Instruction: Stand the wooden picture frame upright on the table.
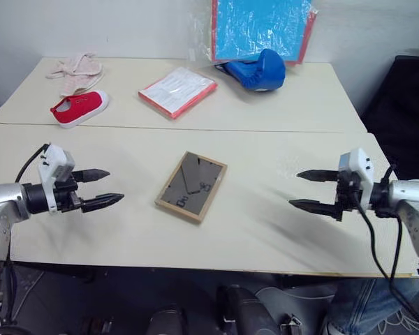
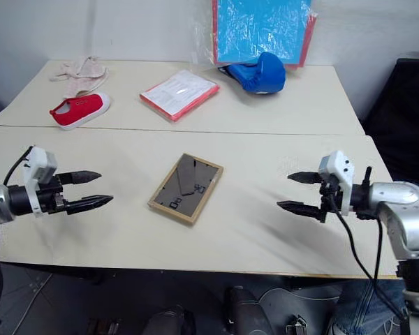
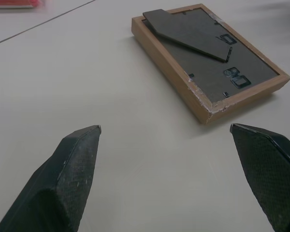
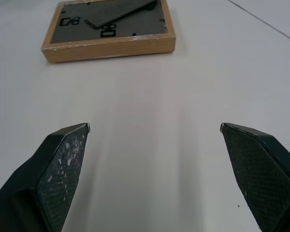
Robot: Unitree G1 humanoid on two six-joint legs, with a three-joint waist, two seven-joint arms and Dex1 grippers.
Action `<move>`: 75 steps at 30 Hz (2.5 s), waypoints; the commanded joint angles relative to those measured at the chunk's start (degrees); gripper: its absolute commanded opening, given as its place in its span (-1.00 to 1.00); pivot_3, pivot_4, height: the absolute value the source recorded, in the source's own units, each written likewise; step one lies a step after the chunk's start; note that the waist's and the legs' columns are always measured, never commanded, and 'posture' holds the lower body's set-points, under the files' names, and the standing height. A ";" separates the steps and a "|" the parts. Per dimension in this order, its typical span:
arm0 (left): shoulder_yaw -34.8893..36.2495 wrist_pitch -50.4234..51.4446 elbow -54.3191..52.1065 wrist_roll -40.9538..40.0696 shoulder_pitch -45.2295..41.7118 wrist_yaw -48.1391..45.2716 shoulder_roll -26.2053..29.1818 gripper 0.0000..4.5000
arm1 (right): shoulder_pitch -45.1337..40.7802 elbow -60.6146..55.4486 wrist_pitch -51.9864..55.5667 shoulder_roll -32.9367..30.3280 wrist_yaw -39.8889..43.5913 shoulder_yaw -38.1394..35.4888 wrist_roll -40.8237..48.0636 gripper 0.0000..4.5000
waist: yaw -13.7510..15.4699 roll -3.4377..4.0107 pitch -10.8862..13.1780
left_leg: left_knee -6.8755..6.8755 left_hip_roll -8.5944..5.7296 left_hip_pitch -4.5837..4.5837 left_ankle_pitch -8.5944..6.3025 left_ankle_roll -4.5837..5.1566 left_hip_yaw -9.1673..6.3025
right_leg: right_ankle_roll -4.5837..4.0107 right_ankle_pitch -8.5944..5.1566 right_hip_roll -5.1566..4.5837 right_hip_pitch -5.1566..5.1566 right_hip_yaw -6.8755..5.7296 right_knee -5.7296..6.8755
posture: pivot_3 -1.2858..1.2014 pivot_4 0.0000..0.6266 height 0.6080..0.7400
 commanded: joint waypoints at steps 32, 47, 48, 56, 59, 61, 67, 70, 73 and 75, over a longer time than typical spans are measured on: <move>-21.86 -20.63 26.51 22.06 -26.76 -5.14 -20.63 -0.99 | -18.99 14.28 -13.43 20.50 -12.32 20.38 -23.80 -1.00 | -0.55 0.02 0.02 | 0.86 0.04 -0.21 -0.05 0.03 0.03 | 0.02 0.01 -0.04 -0.13 -0.04 0.53 | 0.03 -0.52 1.00; -11.30 37.16 5.90 3.68 -16.06 1.16 -18.04 -0.35 | -17.76 7.29 -18.17 16.89 -8.01 22.91 -28.29 -1.00 | -1.25 0.04 0.02 | 0.86 0.05 -0.24 -0.07 0.03 -0.08 | 0.02 0.01 -0.06 -0.11 -0.10 0.53 | 0.03 -0.52 1.00; -10.53 42.39 5.61 1.66 -16.16 1.40 -17.80 -0.22 | -17.46 6.44 -19.01 16.07 -7.29 23.36 -28.83 -1.00 | -1.25 0.04 0.02 | 0.86 0.06 -0.26 -0.07 0.04 -0.08 | 0.02 0.01 -0.06 -0.11 -0.10 0.51 | 0.03 -0.52 1.00; -8.38 56.30 7.32 -2.19 -18.26 10.25 -21.97 0.88 | -16.79 5.76 -28.74 13.85 -7.57 28.73 -37.35 -1.00 | -1.11 0.04 0.02 | 0.88 -0.01 -0.19 -0.06 0.02 -0.11 | 0.02 0.01 -0.09 -0.06 -0.09 0.55 | 0.03 -0.52 1.00; -9.68 57.26 8.99 -1.75 -19.50 13.32 -24.18 0.99 | -17.31 7.19 -31.72 14.64 -9.25 30.30 -40.55 -1.00 | -0.99 0.13 -0.08 | 0.88 -0.04 -0.05 -0.06 0.00 -0.11 | 0.02 0.01 -0.13 0.09 -0.08 0.55 | 0.03 -0.52 1.00; -10.67 58.17 10.33 -1.68 -20.37 14.91 -25.82 0.99 | -17.95 7.92 -32.78 15.49 -10.29 30.94 -42.23 -1.00 | -0.82 0.10 -0.16 | 0.89 -0.09 0.06 -0.05 -0.01 -0.11 | 0.02 0.01 -0.17 0.20 -0.08 0.56 | 0.03 -0.52 1.00; -15.75 59.81 11.01 -2.20 -22.98 17.42 -31.13 0.99 | -19.91 10.55 -36.28 17.47 -12.74 32.42 -46.47 -1.00 | -0.13 0.20 -0.38 | 0.89 -0.10 0.25 -0.04 -0.01 -0.17 | 0.02 0.01 -0.18 0.46 -0.12 0.50 | 0.03 -0.52 1.00; -14.99 61.28 10.63 -3.41 -24.46 18.35 -33.46 0.99 | -19.61 10.23 -36.02 18.03 -12.60 31.82 -46.31 -1.00 | 0.37 0.22 -0.42 | 0.87 -0.10 0.39 -0.07 0.01 -0.20 | 0.03 0.01 -0.18 0.62 -0.15 0.42 | 0.03 -0.52 1.00; -13.69 62.19 9.99 -4.34 -25.56 18.95 -34.64 0.99 | -19.29 9.95 -35.93 17.99 -12.49 31.52 -46.43 -1.00 | 0.34 0.21 -0.42 | 0.87 -0.11 0.38 -0.09 0.04 -0.30 | 0.03 0.01 -0.20 0.70 -0.19 0.35 | 0.03 -0.52 1.00; -12.65 62.03 10.01 -4.76 -26.20 19.15 -34.78 0.99 | -19.03 9.96 -36.08 17.77 -12.59 31.42 -46.56 -1.00 | 0.30 0.21 -0.42 | 0.87 -0.10 0.37 -0.09 0.03 -0.33 | 0.04 0.00 -0.19 0.70 -0.22 0.34 | 0.03 -0.52 1.00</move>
